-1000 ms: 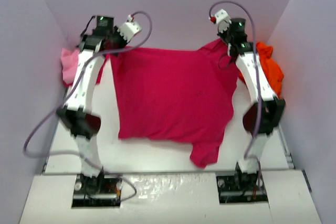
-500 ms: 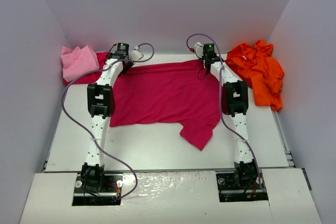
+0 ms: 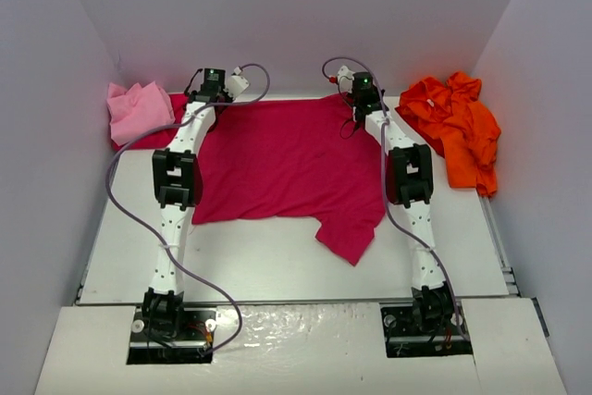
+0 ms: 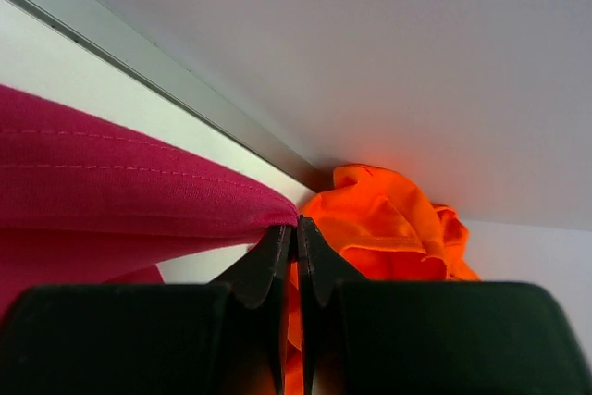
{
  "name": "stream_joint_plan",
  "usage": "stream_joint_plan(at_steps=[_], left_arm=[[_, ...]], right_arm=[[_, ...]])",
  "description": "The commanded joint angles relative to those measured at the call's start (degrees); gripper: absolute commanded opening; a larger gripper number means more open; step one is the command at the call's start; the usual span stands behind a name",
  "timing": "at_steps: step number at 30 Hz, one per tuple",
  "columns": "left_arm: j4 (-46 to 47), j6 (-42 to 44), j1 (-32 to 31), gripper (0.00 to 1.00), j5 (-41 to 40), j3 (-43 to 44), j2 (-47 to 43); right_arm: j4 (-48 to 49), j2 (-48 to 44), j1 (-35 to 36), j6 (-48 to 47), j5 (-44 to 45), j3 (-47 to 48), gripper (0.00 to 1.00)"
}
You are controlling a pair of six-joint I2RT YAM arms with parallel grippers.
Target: Fold and stack the t-shirts
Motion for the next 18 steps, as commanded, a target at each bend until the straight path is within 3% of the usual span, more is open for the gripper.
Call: stream_joint_plan(at_steps=[1,10,18], left_arm=[[2.47,0.45,1.82,0.0,-2.6,2.58,-8.54],[0.92,0.01,2.99,0.0,-0.4,-4.02,-13.83],[-3.24,0.17,3.23,0.0,3.49,-11.46,-18.88]], right_arm=[[5.14,-9.37,0.08,-3.59,5.42,1.09,0.0],[2.71,-21.09,1.68,-3.07,5.25,-13.15,0.0],[-6.78,-29.84,3.82,-2.89,2.39,-22.83,0.0]])
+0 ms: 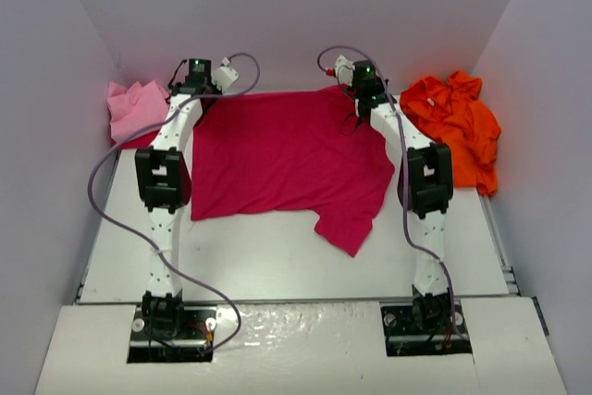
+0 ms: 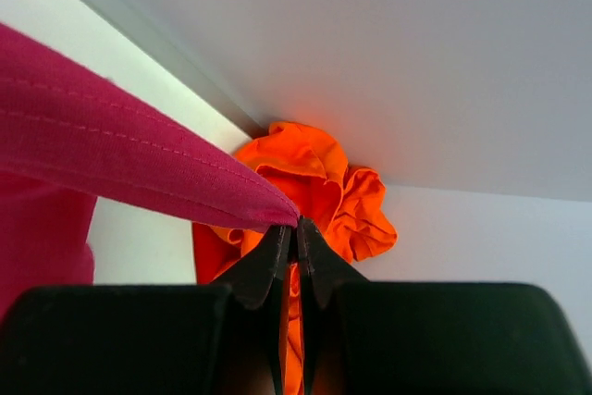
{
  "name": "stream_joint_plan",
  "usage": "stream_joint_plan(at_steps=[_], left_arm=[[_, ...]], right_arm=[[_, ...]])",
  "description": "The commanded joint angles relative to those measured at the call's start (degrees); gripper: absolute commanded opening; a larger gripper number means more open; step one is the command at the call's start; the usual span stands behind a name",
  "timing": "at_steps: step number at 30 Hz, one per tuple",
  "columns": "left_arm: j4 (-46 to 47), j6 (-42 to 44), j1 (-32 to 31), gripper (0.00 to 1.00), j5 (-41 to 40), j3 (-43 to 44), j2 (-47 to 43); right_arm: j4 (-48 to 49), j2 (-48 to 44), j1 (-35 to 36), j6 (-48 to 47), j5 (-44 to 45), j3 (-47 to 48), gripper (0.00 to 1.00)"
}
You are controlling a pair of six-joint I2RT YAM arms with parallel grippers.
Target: Fold and stack the t-shirts
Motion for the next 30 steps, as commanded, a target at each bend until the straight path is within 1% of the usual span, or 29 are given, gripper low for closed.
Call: stream_joint_plan(at_steps=[1,6,11,14,17,20,25,30], left_arm=[[-2.17,0.15,1.21,0.0,1.07,-2.73,-8.51],[-5.63,0.48,1.15,0.0,6.22,-7.39,-11.7],[-9.79,2.01,1.02,0.0,9.94,-11.81,-14.96],[-12.25,3.57,0.68,0.0,11.78,-15.61,-16.86],[-14.41,4.87,0.43,0.0,13.53,-17.94,-18.38],[-17.19,6.53,0.29,0.0,14.28,-20.94,-19.63],[-17.42,7.68,0.33,0.0,14.72,-24.35,-21.4],[-16.84,7.39,0.29,0.0,14.51,-25.32,-21.24]], right_arm=[[-4.0,-9.69,1.31,-0.84,0.83,-7.42,0.0],[-5.21,-12.27,2.39,-2.31,1.11,-15.33,0.0],[-7.45,-13.04,2.15,-0.99,0.99,-17.25,0.0],[-11.6,-13.82,2.25,-0.99,0.39,-18.17,0.0],[-12.19,-14.32,2.34,-0.99,0.56,-19.5,0.0],[-12.94,-15.39,2.03,-0.51,0.92,-20.22,0.0],[-16.05,-16.09,2.33,0.67,0.23,-20.75,0.0],[-18.05,-17.71,3.46,1.62,-0.44,-22.49,0.0]])
